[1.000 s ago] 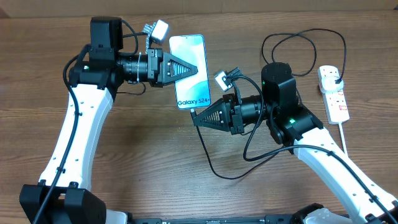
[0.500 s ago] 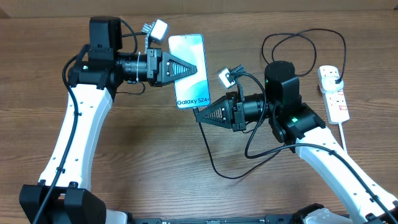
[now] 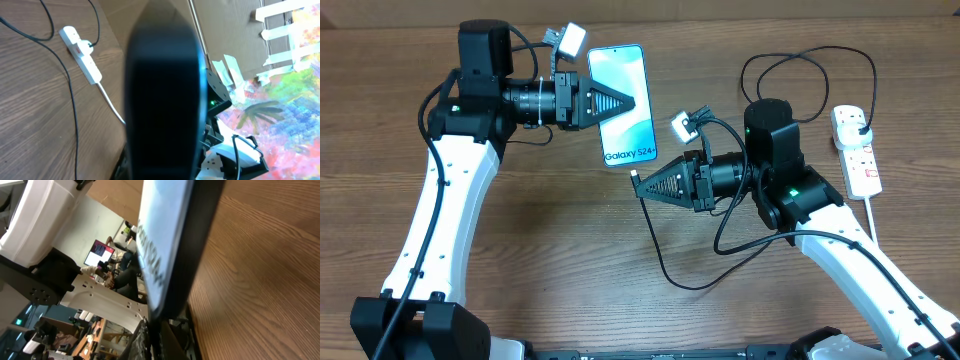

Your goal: Plug charger to phone and switch on socket

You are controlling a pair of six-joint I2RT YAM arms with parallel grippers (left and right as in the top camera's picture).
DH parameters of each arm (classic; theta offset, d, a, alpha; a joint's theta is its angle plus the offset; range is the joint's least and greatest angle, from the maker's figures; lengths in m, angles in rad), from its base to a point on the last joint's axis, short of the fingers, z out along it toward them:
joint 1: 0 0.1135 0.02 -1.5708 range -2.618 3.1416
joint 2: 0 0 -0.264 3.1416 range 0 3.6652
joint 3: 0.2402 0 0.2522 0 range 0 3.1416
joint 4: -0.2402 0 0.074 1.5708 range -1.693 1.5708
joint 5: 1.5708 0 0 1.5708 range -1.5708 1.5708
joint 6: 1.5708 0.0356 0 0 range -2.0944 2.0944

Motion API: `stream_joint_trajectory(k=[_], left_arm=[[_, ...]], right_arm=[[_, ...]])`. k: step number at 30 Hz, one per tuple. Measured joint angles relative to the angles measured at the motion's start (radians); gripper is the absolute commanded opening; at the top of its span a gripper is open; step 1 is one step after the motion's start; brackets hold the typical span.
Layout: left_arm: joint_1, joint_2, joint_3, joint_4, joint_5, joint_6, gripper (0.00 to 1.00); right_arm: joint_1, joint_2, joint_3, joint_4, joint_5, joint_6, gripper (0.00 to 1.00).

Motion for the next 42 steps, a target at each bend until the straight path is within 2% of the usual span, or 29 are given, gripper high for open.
stream_joint_trajectory(k=[42], left_arm=[[-0.002,0.000,0.000,-0.072,0.002,-0.007,0.04]], right_arm=[[0.000,0.000,0.000,0.049,-0.007,0.006,0.04]])
